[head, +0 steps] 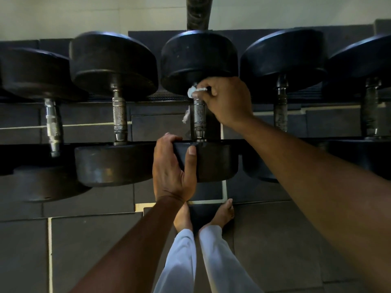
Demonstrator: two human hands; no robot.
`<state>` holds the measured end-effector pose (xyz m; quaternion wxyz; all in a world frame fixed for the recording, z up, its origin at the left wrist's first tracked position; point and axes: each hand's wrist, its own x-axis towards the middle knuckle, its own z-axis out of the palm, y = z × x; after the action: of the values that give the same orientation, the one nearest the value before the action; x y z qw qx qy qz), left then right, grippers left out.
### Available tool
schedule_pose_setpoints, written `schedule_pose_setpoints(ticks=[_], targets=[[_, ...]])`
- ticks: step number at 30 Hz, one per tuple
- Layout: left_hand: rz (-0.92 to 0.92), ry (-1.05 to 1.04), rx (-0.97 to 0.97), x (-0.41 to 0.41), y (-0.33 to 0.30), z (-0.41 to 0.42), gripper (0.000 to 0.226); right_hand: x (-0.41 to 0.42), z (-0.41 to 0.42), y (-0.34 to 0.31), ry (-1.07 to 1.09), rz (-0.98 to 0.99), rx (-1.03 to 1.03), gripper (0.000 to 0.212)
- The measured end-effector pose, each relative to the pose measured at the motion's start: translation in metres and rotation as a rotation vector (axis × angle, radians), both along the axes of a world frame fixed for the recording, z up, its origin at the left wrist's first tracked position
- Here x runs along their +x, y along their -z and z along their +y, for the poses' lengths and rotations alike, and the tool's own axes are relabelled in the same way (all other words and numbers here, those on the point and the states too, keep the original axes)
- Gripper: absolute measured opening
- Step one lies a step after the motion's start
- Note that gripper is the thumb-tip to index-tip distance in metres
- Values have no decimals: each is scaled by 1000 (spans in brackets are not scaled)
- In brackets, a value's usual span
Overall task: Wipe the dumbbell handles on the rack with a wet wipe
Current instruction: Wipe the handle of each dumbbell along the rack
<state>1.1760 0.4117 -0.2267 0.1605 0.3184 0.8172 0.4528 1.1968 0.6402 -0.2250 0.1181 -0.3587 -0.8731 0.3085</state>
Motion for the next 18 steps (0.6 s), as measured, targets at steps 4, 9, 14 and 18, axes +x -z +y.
schedule_pose_setpoints(ticks=[4,9,14,18], targets=[[-4,1,-11,0,1,0,40,4,-6,3,-3,-12,76,33],[-12,2,-10,0,-1,0,40,-8,-8,-3,-60,-100,105,27],[-17,5,-7,0,-4,0,38,-32,-18,1,-151,-295,249,23],[-17,9,-6,-1,-6,1,38,-38,-21,2,-136,-345,287,20]])
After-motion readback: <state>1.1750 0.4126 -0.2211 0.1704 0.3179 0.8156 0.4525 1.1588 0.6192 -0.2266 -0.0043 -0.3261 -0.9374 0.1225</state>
